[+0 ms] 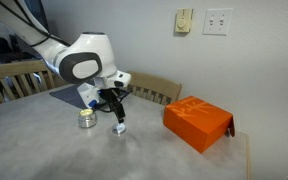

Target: Put the silver lid on top of the silver can

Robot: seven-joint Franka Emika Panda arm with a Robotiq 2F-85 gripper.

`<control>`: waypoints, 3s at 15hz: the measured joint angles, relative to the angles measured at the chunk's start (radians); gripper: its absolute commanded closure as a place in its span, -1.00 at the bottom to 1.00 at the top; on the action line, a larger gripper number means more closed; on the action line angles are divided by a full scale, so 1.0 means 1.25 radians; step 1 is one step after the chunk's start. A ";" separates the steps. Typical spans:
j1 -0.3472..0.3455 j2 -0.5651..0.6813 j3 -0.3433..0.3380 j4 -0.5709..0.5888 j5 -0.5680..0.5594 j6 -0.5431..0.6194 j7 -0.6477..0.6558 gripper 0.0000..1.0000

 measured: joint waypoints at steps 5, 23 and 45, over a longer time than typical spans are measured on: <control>0.001 0.066 -0.005 0.053 0.000 -0.007 0.019 -1.00; -0.008 0.095 -0.010 0.065 0.003 -0.033 0.038 -1.00; -0.007 0.154 -0.018 0.188 0.002 -0.150 0.038 0.14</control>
